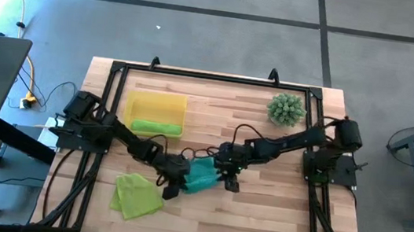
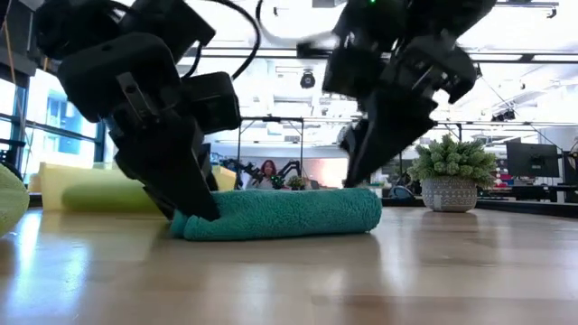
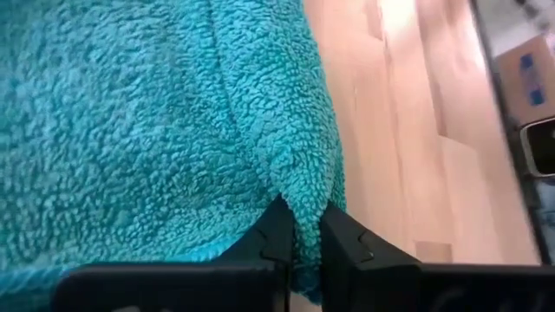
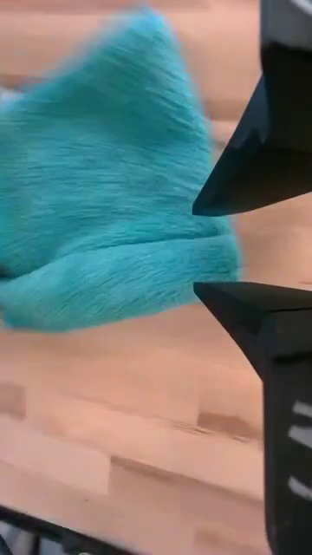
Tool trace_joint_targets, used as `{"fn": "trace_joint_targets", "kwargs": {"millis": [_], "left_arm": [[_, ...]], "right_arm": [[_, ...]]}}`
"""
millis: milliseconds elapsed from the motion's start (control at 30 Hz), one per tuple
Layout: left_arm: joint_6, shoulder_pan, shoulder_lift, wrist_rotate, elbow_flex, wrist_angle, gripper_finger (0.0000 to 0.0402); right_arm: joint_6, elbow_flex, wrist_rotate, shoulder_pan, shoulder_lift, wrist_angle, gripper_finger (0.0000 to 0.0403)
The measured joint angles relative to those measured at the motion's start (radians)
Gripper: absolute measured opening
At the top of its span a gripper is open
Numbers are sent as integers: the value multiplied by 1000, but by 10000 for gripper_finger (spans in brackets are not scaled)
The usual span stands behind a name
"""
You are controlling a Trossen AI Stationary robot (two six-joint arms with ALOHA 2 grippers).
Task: Roll microfiber towels into tight, uniform cylinder then place into a basket
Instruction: Roll the blue microfiber towel
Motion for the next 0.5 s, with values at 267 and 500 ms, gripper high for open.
{"fn": "trace_joint_targets", "kwargs": {"millis": [267, 500], "left_arm": [[-79, 7, -3, -8, -52, 46, 16], [-93, 7, -2, -12, -52, 43, 16]], "right_arm": [[-343, 0, 305, 182, -20, 91, 111], [-456, 0, 497, 271, 59, 98, 103]]}}
